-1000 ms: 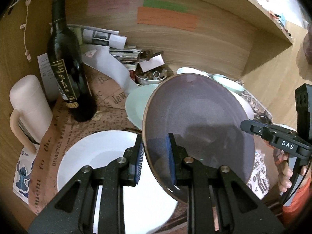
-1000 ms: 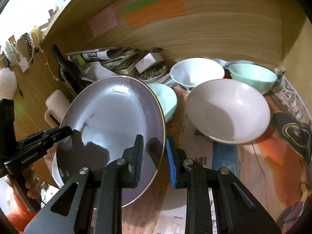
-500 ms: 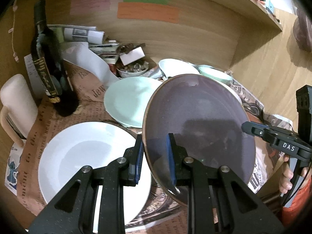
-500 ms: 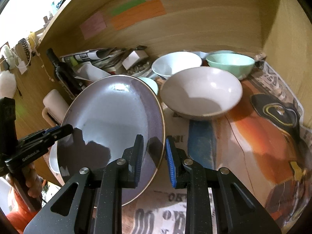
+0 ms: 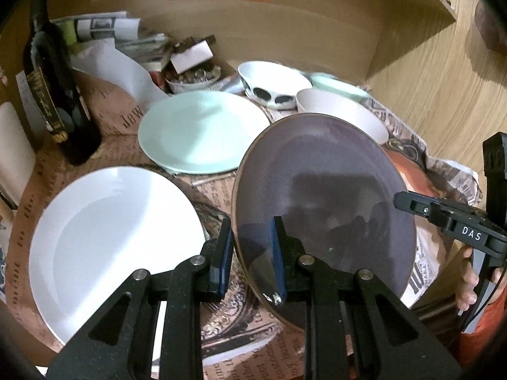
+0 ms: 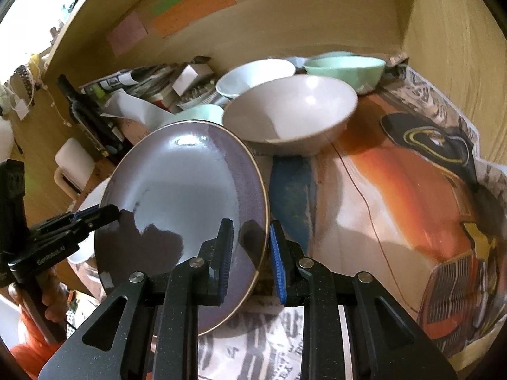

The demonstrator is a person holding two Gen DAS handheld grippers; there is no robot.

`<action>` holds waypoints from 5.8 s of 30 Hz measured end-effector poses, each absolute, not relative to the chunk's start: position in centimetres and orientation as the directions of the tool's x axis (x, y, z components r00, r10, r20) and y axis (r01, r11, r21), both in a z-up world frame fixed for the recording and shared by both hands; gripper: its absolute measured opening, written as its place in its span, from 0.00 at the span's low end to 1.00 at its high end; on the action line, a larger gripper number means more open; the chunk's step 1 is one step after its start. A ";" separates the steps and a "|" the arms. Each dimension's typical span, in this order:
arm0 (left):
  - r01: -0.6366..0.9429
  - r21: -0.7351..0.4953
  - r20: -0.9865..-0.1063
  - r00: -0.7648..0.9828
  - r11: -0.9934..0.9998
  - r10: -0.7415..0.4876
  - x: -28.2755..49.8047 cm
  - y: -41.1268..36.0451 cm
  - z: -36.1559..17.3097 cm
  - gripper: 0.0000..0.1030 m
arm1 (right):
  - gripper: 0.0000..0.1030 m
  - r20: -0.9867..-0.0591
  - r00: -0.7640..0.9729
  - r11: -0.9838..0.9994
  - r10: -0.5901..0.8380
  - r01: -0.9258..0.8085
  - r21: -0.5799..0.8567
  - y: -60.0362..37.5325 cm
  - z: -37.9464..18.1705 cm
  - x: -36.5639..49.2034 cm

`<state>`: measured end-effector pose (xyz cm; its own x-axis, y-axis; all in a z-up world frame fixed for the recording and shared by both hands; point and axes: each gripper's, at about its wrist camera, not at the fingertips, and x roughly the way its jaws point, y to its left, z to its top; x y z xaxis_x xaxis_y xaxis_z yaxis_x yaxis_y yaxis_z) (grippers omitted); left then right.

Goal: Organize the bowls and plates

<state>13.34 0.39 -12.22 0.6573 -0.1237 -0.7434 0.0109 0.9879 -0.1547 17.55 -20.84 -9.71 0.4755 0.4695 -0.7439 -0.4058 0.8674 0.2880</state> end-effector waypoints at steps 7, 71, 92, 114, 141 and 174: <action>0.013 -0.167 -0.778 0.612 0.986 -0.140 13.8 -0.2 -13.8 0.22 | 0.20 -0.763 0.455 0.874 0.459 -0.386 0.296 -21.6 -10.8 17.7; -0.256 -0.097 -0.619 0.772 0.962 0.143 4.5 13.4 -8.5 0.81 | 0.60 -0.607 0.528 0.763 0.594 -0.610 0.216 -10.0 -6.2 15.1; -0.304 -0.168 -0.711 0.696 0.938 0.098 4.5 20.3 -14.8 0.69 | 0.52 -0.738 0.388 0.734 0.552 -0.646 0.210 -1.4 -10.8 15.9; -0.228 -0.248 -0.724 0.689 0.942 -0.023 5.5 20.7 -16.3 0.22 | 0.23 -0.818 0.325 0.760 0.475 -0.620 0.195 0.6 -13.6 17.3; -0.260 -0.240 -0.678 0.735 0.935 0.031 5.1 19.1 -13.6 0.22 | 0.23 -0.731 0.399 0.757 0.554 -0.607 0.242 -1.6 -10.7 16.0; -0.071 -0.240 -0.614 0.783 0.968 -0.095 8.7 9.1 -9.4 0.22 | 0.23 -0.614 0.580 0.828 0.535 -0.503 0.247 -13.3 -6.2 14.5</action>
<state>8.70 9.05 -9.44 0.7833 -0.0947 -0.6143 -0.0712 0.9682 -0.2400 14.54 -13.29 -6.17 0.5805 0.5354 -0.6135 -0.5027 0.8284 0.2472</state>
